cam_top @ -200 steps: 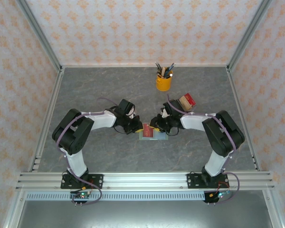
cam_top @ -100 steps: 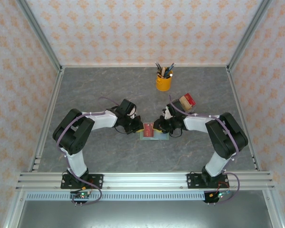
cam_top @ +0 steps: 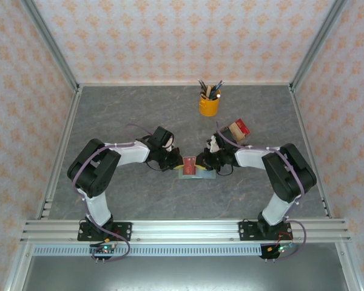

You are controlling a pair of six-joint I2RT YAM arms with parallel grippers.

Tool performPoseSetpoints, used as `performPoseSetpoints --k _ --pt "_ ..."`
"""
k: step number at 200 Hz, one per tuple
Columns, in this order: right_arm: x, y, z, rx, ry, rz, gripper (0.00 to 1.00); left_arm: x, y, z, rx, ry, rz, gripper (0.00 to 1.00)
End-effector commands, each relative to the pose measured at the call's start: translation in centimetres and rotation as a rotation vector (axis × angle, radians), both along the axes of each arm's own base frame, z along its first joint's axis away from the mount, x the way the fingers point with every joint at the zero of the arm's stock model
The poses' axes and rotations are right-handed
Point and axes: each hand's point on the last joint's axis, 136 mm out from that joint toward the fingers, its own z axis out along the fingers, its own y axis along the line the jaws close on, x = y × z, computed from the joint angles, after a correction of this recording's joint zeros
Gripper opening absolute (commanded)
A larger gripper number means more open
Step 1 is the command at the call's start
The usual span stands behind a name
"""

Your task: Take the credit cards out of the card holder

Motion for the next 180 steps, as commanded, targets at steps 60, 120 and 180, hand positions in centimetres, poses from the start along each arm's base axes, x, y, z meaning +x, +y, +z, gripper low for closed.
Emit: performPoseSetpoints --k 60,120,180 --pt "-0.7 1.5 -1.1 -0.005 0.014 0.072 0.11 -4.9 4.0 -7.2 0.213 0.204 0.03 0.0" --pt "0.3 2.6 -0.8 -0.017 -0.026 0.042 0.19 -5.7 4.0 -7.7 0.198 0.218 0.03 0.0" --pt "0.5 1.7 -1.4 -0.202 -0.071 -0.003 0.0 -5.7 3.8 -7.4 0.186 0.208 0.031 0.0"
